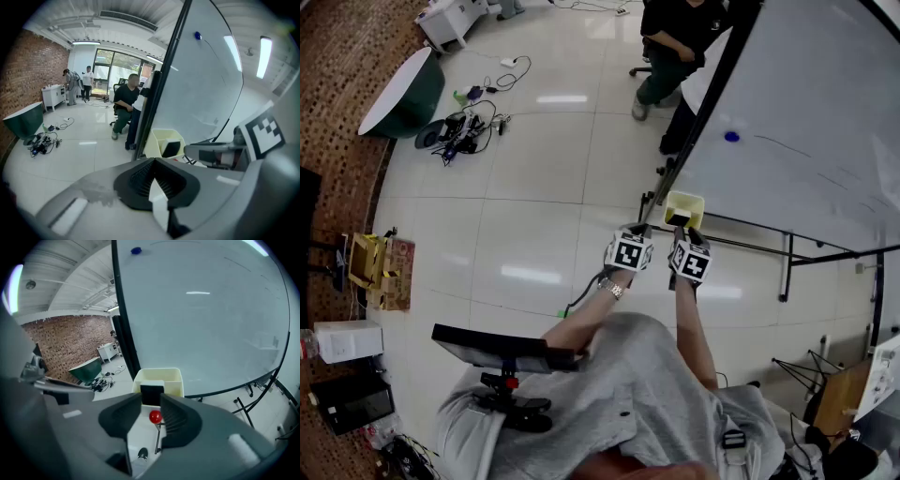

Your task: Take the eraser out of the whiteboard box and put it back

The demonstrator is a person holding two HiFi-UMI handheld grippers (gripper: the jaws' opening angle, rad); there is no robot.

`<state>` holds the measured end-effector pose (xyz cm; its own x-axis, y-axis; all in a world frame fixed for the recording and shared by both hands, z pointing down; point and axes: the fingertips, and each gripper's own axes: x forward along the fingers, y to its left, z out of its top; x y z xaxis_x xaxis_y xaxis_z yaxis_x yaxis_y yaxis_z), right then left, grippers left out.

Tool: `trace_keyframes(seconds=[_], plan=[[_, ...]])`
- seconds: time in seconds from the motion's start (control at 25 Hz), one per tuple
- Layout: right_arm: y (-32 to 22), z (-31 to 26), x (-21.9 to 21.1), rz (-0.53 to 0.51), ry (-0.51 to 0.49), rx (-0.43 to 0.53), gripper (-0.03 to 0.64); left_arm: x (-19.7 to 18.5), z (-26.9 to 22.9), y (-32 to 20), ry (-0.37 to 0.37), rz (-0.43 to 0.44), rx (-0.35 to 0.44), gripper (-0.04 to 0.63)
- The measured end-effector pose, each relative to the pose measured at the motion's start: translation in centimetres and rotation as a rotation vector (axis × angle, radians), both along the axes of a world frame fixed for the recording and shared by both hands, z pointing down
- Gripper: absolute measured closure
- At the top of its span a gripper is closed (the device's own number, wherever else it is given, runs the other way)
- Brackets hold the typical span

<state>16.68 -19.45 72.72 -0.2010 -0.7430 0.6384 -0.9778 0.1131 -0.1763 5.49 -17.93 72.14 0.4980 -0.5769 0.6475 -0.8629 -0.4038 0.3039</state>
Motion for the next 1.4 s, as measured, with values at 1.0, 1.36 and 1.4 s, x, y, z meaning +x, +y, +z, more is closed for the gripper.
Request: trace_keyframes(seconds=[1.0,1.36,1.4], plan=[[-4.2,-1.8,-0.7,-0.103,0.018,-0.220,0.341,1.0,-1.5,-10.0,0.052,0.135,-0.008,0.589],[-8.0,-7.0,1.2,-0.032,-0.028,-0.012,0.342,2.5,-1.4,-10.5,0.068,0.139,-0.005,0.589],[-8.1,-6.0,1.3,-0.024,-0.021,-0.023,0.342,2.6,-1.4,-10.5,0.070,0.142,-0.006,0.589]])
